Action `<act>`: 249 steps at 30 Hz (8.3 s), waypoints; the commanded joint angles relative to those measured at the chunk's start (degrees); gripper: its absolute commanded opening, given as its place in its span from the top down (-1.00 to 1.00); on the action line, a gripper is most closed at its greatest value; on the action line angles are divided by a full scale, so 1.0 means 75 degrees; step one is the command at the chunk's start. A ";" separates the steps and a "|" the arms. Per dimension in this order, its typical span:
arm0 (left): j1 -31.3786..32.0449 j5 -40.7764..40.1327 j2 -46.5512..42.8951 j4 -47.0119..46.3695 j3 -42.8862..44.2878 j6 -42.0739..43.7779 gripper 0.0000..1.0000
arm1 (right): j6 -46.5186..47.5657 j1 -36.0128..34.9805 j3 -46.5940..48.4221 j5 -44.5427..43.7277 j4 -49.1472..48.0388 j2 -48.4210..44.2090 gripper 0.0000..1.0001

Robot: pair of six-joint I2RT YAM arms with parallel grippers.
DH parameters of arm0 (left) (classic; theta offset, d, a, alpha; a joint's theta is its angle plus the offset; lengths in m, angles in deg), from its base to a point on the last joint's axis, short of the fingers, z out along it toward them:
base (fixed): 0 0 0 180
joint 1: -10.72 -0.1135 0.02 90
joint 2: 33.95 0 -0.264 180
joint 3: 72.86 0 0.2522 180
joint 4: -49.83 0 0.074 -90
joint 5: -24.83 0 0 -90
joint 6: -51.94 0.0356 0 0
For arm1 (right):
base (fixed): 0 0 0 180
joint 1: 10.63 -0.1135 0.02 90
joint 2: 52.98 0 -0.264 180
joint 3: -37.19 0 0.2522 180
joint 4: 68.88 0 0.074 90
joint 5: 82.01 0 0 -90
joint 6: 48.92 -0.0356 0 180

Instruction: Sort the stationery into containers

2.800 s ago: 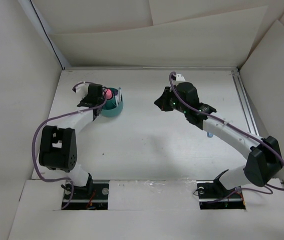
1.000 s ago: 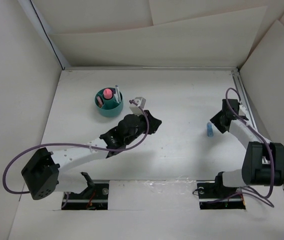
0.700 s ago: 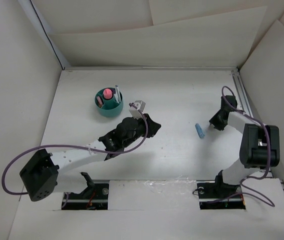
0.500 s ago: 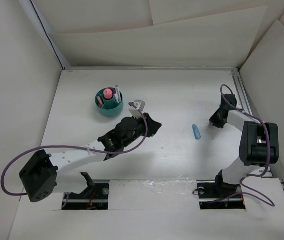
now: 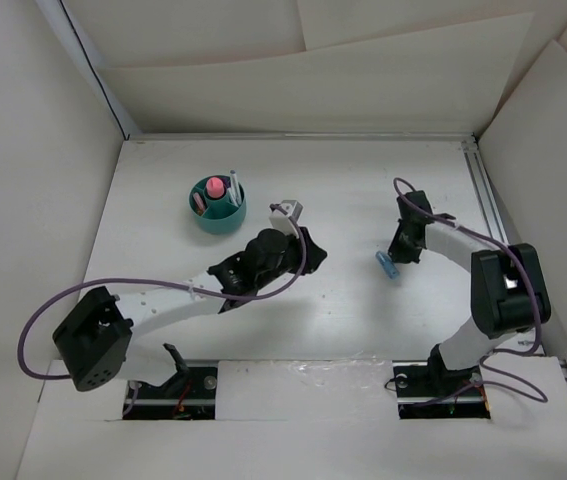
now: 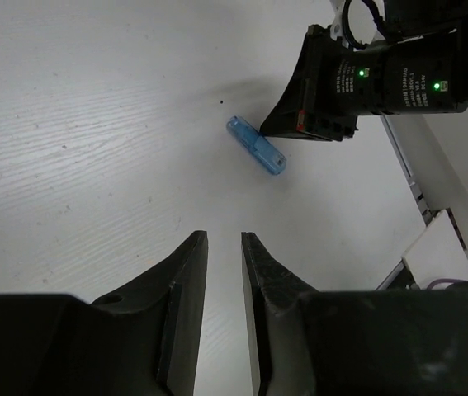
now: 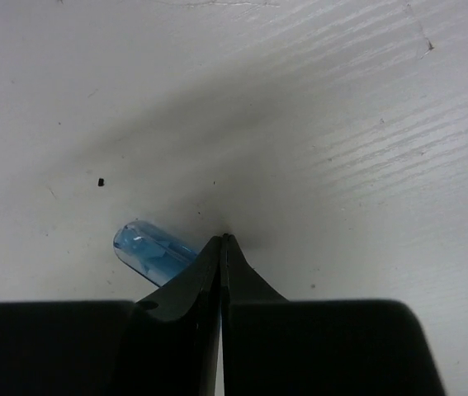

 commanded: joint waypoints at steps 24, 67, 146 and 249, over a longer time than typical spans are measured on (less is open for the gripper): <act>0.0231 -0.0195 0.0915 0.1225 0.0224 -0.0525 0.37 | -0.1158 -0.2611 0.0797 -0.0247 -0.0551 -0.0995 0.55; 0.0924 -0.1952 0.5478 0.2738 0.4889 -0.1604 -0.06 | -0.0265 -0.0078 -0.1629 0.0818 -0.1125 -0.6199 0.03; 0.1406 -0.3722 0.4589 0.5023 0.6039 -0.1029 1.00 | -0.0054 0.0566 -0.1617 0.1522 -0.1206 -0.7571 -0.36; -0.4783 -0.7602 0.3826 0.3933 0.5112 0.0964 0.42 | -0.0253 -0.0817 -0.1664 0.1557 -0.3809 -0.4981 -0.36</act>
